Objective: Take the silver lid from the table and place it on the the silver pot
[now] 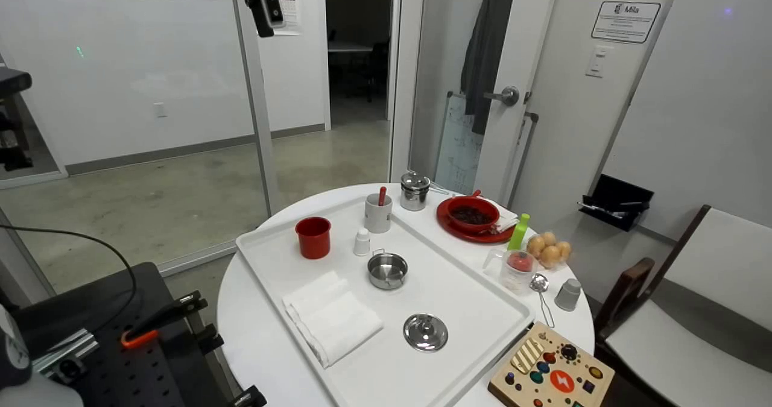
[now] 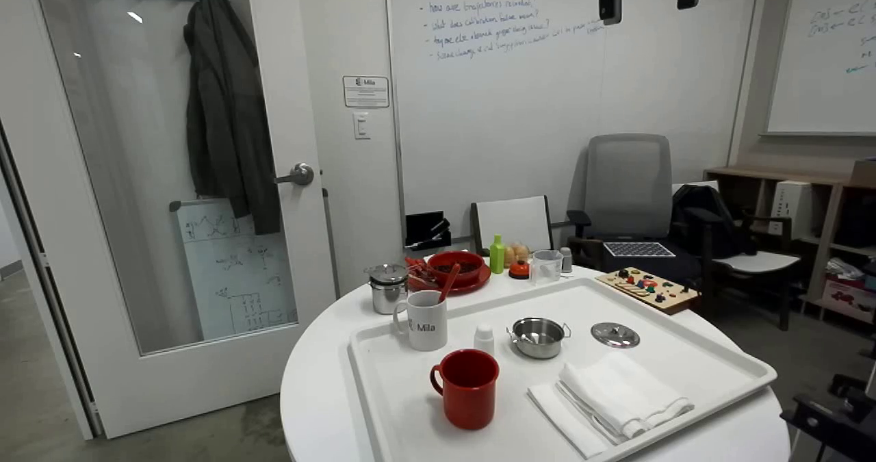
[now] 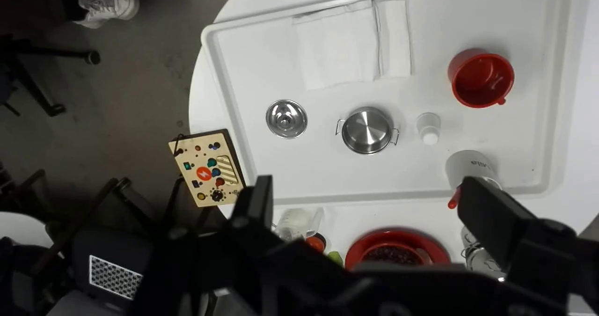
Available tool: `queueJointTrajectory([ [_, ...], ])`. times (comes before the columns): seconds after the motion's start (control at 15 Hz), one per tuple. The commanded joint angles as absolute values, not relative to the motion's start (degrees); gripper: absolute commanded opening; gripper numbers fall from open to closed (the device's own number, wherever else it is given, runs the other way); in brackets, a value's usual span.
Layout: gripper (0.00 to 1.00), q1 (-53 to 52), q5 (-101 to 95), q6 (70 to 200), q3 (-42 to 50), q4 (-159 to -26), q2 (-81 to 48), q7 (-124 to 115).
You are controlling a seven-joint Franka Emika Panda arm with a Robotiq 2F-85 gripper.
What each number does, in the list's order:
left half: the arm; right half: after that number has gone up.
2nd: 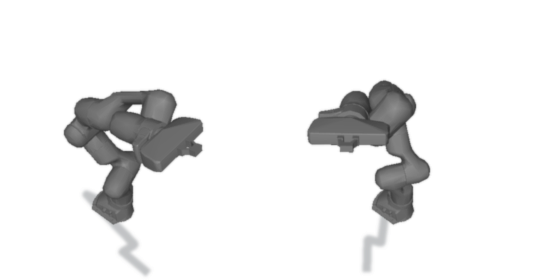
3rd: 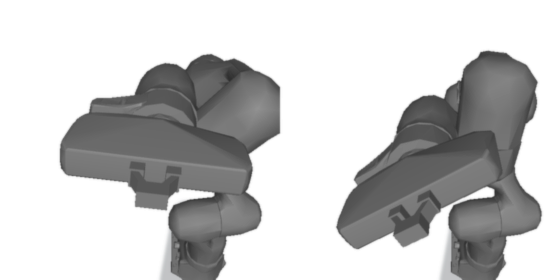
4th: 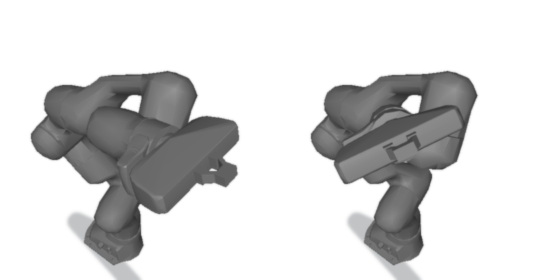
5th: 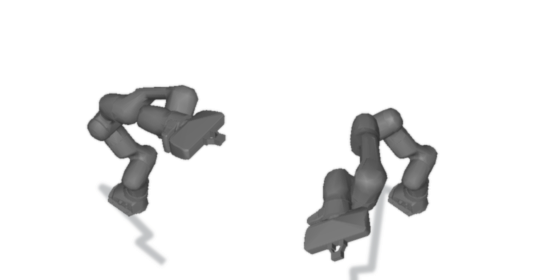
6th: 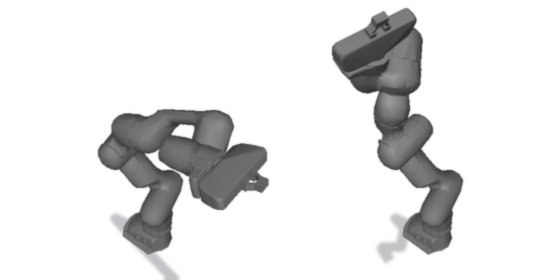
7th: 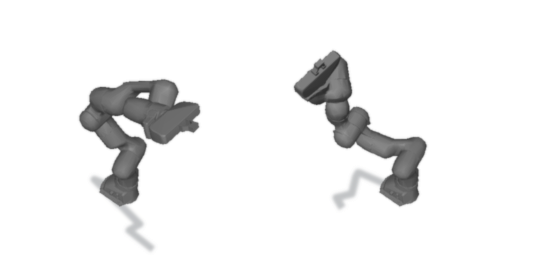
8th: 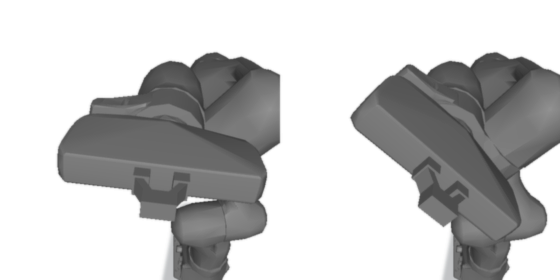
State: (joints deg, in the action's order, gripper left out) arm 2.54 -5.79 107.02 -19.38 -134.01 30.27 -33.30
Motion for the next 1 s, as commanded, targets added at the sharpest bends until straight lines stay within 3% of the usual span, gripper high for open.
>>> queueJointTrajectory([
  [0.0, 1.00, 1.8, -10.0, 107.6, -18.7, -134.5, 30.8, -36.0],
  [0.93, 1.00, 6.3, -12.7, 119.6, -7.1, -132.2, 10.9, -35.1],
])
